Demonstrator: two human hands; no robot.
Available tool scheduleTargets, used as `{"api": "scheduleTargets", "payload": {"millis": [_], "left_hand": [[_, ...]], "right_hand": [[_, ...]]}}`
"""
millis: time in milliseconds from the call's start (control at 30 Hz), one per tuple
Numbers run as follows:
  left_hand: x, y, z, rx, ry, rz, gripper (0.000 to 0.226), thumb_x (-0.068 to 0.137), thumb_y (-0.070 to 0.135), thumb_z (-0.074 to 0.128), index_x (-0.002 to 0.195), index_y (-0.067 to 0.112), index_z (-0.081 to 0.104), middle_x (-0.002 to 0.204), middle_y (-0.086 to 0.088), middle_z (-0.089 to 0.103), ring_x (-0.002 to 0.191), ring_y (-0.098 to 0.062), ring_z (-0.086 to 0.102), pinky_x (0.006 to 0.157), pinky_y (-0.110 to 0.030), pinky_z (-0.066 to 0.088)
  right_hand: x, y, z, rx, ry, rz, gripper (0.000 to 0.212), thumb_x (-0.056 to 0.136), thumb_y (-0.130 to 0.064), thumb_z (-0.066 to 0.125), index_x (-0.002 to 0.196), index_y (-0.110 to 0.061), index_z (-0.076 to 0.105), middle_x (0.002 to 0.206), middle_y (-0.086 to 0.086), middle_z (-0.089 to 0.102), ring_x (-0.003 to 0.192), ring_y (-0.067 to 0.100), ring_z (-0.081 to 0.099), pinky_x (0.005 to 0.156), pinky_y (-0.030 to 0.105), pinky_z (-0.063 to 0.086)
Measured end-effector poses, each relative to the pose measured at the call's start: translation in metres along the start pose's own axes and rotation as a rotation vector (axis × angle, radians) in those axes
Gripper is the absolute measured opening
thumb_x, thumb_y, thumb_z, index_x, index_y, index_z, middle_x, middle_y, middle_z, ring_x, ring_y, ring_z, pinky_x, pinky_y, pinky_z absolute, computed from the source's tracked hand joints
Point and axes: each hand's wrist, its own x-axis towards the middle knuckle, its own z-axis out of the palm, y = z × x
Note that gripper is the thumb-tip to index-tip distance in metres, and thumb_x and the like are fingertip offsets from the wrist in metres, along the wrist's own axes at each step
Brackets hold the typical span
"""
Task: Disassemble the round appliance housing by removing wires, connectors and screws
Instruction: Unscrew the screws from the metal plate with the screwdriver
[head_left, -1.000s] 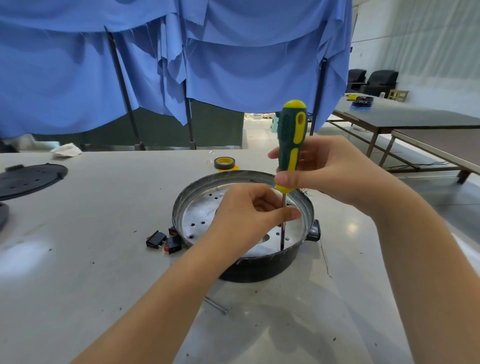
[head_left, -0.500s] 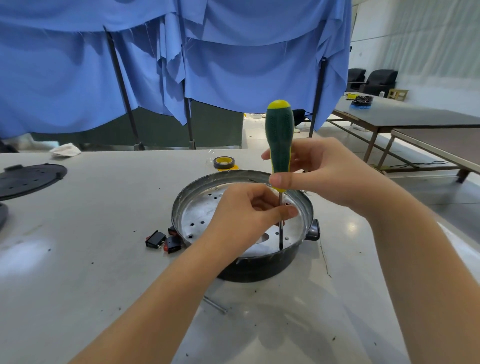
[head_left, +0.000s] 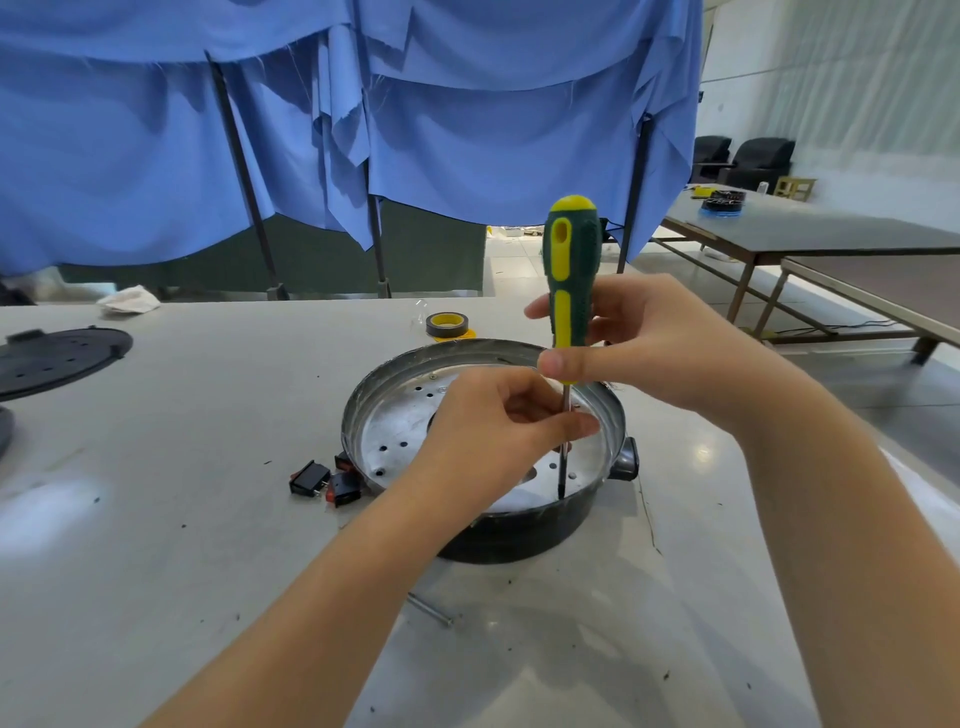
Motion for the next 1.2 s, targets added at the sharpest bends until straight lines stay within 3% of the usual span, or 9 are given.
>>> {"api": "scheduleTargets", "payload": {"millis": [100, 200, 333, 433, 667, 767, 900, 1100, 1200], "left_hand": [[0.001, -0.001, 0.001, 0.014, 0.006, 0.024, 0.016, 0.080, 0.020, 0.076, 0.068, 0.028, 0.069, 0.070, 0.002, 0.074, 0.070, -0.017, 0.072, 0.069, -0.040, 0.060], [0.000, 0.001, 0.002, -0.002, -0.037, 0.044, 0.018, 0.088, 0.009, 0.065, 0.080, 0.025, 0.069, 0.078, 0.002, 0.075, 0.075, -0.012, 0.072, 0.074, -0.027, 0.059], [-0.001, 0.002, 0.001, 0.003, -0.004, 0.004, 0.012, 0.083, 0.015, 0.073, 0.075, 0.023, 0.071, 0.072, 0.003, 0.074, 0.070, -0.012, 0.072, 0.072, -0.042, 0.060], [0.000, 0.001, -0.001, 0.023, 0.020, 0.010, 0.010, 0.075, 0.023, 0.080, 0.072, 0.026, 0.071, 0.068, 0.006, 0.073, 0.066, -0.010, 0.071, 0.066, -0.037, 0.061], [0.000, -0.001, 0.003, -0.009, -0.057, 0.043, 0.021, 0.087, 0.008, 0.067, 0.077, 0.026, 0.069, 0.077, 0.003, 0.075, 0.074, -0.012, 0.073, 0.074, -0.030, 0.060], [0.000, -0.001, 0.002, 0.005, -0.025, 0.034, 0.015, 0.082, 0.012, 0.073, 0.072, 0.023, 0.070, 0.072, 0.001, 0.074, 0.068, -0.014, 0.072, 0.072, -0.040, 0.060], [0.000, 0.000, -0.002, 0.010, 0.014, 0.023, 0.012, 0.074, 0.020, 0.081, 0.070, 0.019, 0.070, 0.068, -0.001, 0.072, 0.065, -0.018, 0.071, 0.065, -0.045, 0.059], [0.000, -0.001, 0.001, 0.001, -0.027, 0.049, 0.017, 0.087, 0.008, 0.067, 0.080, 0.024, 0.070, 0.079, 0.001, 0.075, 0.074, -0.014, 0.072, 0.075, -0.040, 0.059], [0.000, -0.001, 0.001, -0.006, -0.023, 0.020, 0.017, 0.085, 0.012, 0.071, 0.075, 0.027, 0.071, 0.074, 0.002, 0.075, 0.072, -0.014, 0.073, 0.074, -0.047, 0.059]], "right_hand": [[-0.002, 0.000, -0.004, 0.108, -0.031, -0.011, 0.040, 0.075, -0.007, 0.076, 0.112, -0.019, 0.066, 0.092, -0.001, 0.075, 0.087, 0.012, 0.072, 0.075, 0.016, 0.055], [-0.004, 0.000, -0.005, 0.180, -0.103, -0.006, 0.041, 0.085, 0.006, 0.062, 0.120, -0.016, 0.059, 0.101, 0.000, 0.075, 0.096, 0.012, 0.070, 0.076, 0.018, 0.055], [-0.002, -0.001, -0.005, 0.082, -0.116, 0.026, 0.046, 0.083, -0.010, 0.070, 0.120, -0.031, 0.056, 0.101, -0.009, 0.073, 0.095, 0.006, 0.069, 0.077, 0.014, 0.054], [0.000, 0.000, -0.002, -0.030, -0.027, 0.014, 0.043, 0.073, -0.026, 0.079, 0.111, -0.036, 0.063, 0.101, -0.001, 0.071, 0.090, 0.013, 0.069, 0.076, 0.016, 0.055], [-0.005, 0.001, -0.009, 0.177, -0.112, 0.018, 0.048, 0.080, 0.003, 0.068, 0.119, -0.023, 0.058, 0.097, 0.000, 0.075, 0.092, 0.012, 0.071, 0.073, 0.015, 0.053], [-0.005, 0.000, -0.008, 0.150, -0.136, 0.027, 0.048, 0.081, -0.002, 0.069, 0.123, -0.024, 0.058, 0.101, 0.000, 0.074, 0.094, 0.011, 0.070, 0.077, 0.017, 0.055], [-0.003, -0.001, -0.004, 0.008, -0.074, -0.007, 0.035, 0.075, -0.017, 0.078, 0.106, -0.030, 0.069, 0.100, 0.007, 0.071, 0.079, 0.008, 0.066, 0.077, 0.017, 0.055], [-0.004, 0.002, -0.011, 0.099, -0.125, 0.031, 0.042, 0.086, 0.000, 0.064, 0.119, -0.025, 0.059, 0.101, -0.004, 0.075, 0.098, 0.009, 0.069, 0.082, 0.017, 0.054], [-0.003, 0.002, -0.010, 0.054, -0.133, 0.046, 0.049, 0.084, -0.008, 0.069, 0.122, -0.035, 0.056, 0.105, -0.004, 0.072, 0.098, 0.006, 0.068, 0.080, 0.016, 0.055]]}}
